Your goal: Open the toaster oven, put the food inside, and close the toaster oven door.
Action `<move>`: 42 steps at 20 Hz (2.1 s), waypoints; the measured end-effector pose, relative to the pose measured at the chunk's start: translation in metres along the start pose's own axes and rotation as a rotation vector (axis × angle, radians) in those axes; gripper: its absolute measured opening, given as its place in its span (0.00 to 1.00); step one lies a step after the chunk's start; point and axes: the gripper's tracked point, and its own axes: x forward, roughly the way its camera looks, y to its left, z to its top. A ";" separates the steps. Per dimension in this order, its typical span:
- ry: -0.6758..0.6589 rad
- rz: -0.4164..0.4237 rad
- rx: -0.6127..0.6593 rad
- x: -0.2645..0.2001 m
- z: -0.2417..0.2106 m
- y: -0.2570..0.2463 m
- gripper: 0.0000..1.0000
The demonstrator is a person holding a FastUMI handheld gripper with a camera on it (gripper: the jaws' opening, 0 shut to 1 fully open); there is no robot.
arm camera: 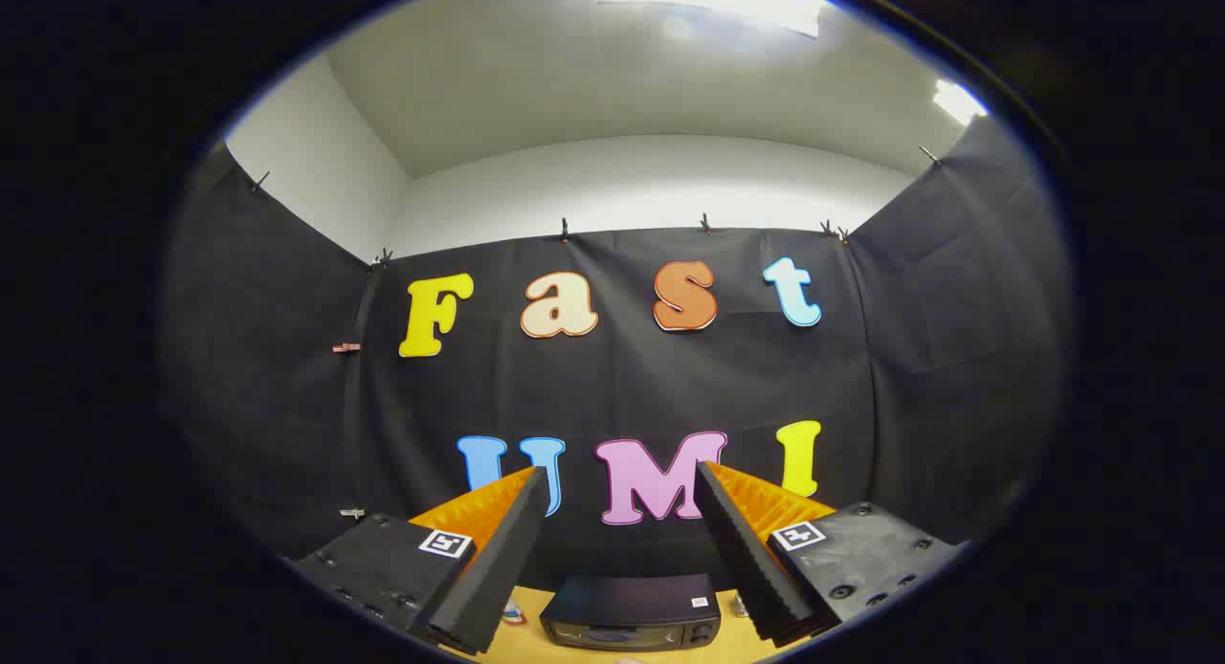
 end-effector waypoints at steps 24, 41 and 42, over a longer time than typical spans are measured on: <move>0.028 -0.004 -0.039 0.005 -0.010 -0.009 0.97; 0.013 -0.020 -0.063 0.001 -0.004 0.007 0.97; 0.011 -0.032 -0.066 0.002 -0.005 0.002 0.97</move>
